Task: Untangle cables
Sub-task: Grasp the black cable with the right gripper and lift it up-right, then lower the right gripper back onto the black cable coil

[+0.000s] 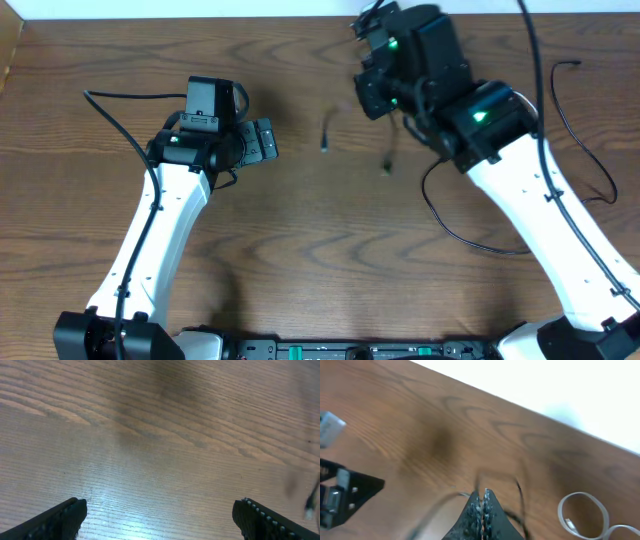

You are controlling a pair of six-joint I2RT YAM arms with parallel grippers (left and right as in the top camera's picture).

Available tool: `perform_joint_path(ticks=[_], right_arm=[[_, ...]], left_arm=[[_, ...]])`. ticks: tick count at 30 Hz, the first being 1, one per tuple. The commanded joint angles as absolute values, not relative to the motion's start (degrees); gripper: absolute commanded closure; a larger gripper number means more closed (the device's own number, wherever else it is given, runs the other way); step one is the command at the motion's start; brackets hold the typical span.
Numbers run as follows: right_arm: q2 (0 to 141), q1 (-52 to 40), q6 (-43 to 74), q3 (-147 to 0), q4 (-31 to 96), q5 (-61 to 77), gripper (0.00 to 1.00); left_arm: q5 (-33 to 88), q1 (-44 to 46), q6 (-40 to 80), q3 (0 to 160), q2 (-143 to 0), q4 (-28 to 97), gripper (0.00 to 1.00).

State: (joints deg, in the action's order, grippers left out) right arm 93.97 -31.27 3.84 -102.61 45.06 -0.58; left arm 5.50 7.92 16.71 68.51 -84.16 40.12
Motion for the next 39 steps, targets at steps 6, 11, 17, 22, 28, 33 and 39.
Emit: perform_joint_path(ticks=[6, 11, 17, 22, 28, 33, 39], right_arm=[[93.67, -24.32, 13.23, -103.26, 47.77, 13.93, 0.99], [94.56, -23.55, 12.05, -100.75, 53.04, 13.78, 0.88], [97.67, -23.66, 11.97, -94.11, 54.76, 5.85, 0.58], [102.21, -23.70, 7.29, -88.03, 49.21, 4.64, 0.56], [109.40, -23.83, -0.34, -85.36, 46.68, 4.67, 0.54], [115.46, -24.27, -6.42, -85.36, 44.03, 4.62, 0.54], [120.60, -24.10, -13.43, -85.36, 39.81, 4.62, 0.53]], left_arm=[[5.37, 7.79, 16.75, 68.51, -83.92, 40.29, 0.02], [5.37, 7.77, 16.75, 68.51, -83.92, 40.29, 0.02], [5.37, 7.79, 16.75, 68.51, -83.92, 40.29, 0.02], [5.37, 7.79, 16.75, 68.51, -83.92, 40.29, 0.02], [5.37, 7.79, 16.75, 68.51, -83.92, 40.29, 0.02], [5.37, 7.77, 16.75, 68.51, -83.90, 40.29, 0.02], [5.37, 7.79, 16.75, 68.51, -83.92, 40.29, 0.02]])
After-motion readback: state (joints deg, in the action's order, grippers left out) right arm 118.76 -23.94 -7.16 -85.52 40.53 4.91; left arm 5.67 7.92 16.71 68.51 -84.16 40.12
